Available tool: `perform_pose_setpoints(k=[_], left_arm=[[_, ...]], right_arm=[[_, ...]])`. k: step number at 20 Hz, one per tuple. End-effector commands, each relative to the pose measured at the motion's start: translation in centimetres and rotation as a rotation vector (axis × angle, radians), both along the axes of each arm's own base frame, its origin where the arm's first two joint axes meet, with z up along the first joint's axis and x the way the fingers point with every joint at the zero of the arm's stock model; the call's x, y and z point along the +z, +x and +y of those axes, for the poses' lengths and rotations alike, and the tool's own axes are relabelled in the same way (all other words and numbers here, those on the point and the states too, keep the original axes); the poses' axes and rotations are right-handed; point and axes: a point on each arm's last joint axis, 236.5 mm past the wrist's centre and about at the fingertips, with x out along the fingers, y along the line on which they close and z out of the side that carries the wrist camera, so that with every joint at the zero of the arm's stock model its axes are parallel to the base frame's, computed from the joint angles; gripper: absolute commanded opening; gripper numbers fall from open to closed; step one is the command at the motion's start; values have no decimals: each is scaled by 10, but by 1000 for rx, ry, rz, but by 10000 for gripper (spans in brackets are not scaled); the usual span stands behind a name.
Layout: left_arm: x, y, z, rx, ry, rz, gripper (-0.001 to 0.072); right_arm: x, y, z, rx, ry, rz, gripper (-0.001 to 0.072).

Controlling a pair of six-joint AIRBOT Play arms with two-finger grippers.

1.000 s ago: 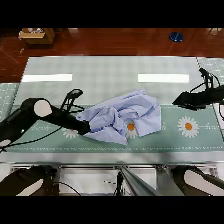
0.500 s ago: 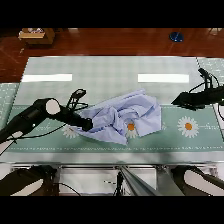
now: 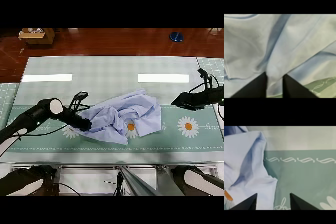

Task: Fold the shirts.

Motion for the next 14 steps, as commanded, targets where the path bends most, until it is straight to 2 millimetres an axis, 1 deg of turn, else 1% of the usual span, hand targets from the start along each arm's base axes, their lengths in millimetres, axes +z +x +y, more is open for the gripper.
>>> perform_pose_setpoints(k=[1, 2, 4, 6, 8, 9, 11, 12, 14], left_arm=[[2, -6, -8, -22, -36, 20, 59], [2, -6, -8, -22, -36, 20, 21], [2, -7, -8, -24, -36, 25, 21], [2, -7, -8, -25, -36, 26, 20], [2, -9, -7, -27, -35, 31, 20], [2, -9, -7, -28, -35, 33, 21], [2, -9, -7, -28, -35, 32, 20], [2, -9, -7, -28, -35, 32, 20], [4, -8, -8, -28, -37, 27, 21]], right_arm=[[0, -1, 0, 1, 1, 2, 482], [0, -1, 0, 2, -1, 3, 483], [-2, -1, -4, 4, -21, 3, 487], [-9, -2, -19, -21, -59, 11, 490], [-20, -9, -22, -57, -9, 43, 490], [-27, -14, -17, -64, 29, 65, 490], [-42, -22, 0, -47, 105, 87, 490], [-48, -21, 9, -30, 124, 78, 489], [-60, -9, 15, -23, 106, 42, 486]])
